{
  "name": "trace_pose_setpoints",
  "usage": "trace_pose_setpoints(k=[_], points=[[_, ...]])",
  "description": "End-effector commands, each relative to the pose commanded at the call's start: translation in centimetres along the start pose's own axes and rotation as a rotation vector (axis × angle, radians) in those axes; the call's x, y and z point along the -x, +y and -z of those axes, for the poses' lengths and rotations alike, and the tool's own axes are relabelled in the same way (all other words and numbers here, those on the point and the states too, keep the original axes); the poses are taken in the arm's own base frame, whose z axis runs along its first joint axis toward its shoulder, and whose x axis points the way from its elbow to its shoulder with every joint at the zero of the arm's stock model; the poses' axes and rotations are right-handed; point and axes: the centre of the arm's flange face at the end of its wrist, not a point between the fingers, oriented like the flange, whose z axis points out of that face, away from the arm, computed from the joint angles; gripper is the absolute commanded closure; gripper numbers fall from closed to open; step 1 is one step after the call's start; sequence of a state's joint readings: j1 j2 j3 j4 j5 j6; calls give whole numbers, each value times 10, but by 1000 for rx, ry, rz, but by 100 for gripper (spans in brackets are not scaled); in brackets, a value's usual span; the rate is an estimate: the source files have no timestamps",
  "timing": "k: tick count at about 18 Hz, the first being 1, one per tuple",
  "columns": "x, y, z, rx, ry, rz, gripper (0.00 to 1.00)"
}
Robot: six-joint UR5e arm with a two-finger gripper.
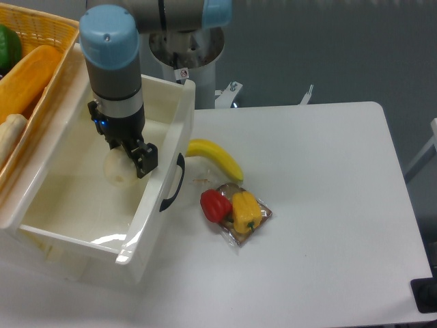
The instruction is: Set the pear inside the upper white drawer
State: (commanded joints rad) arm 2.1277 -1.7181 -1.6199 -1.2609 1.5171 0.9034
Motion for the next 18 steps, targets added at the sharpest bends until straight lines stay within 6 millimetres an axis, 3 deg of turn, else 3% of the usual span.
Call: trace_pose_setpoints(k=[2,7,11,16,18], points=[[-1,-2,2,-2,-4,-23,1],[-1,-2,14,-20,-15,-23,0],[16,-6,53,-63,-80,-1,0],[31,19,84,-92,-127,46,0],[43,30,86,-89,-136,75,0]])
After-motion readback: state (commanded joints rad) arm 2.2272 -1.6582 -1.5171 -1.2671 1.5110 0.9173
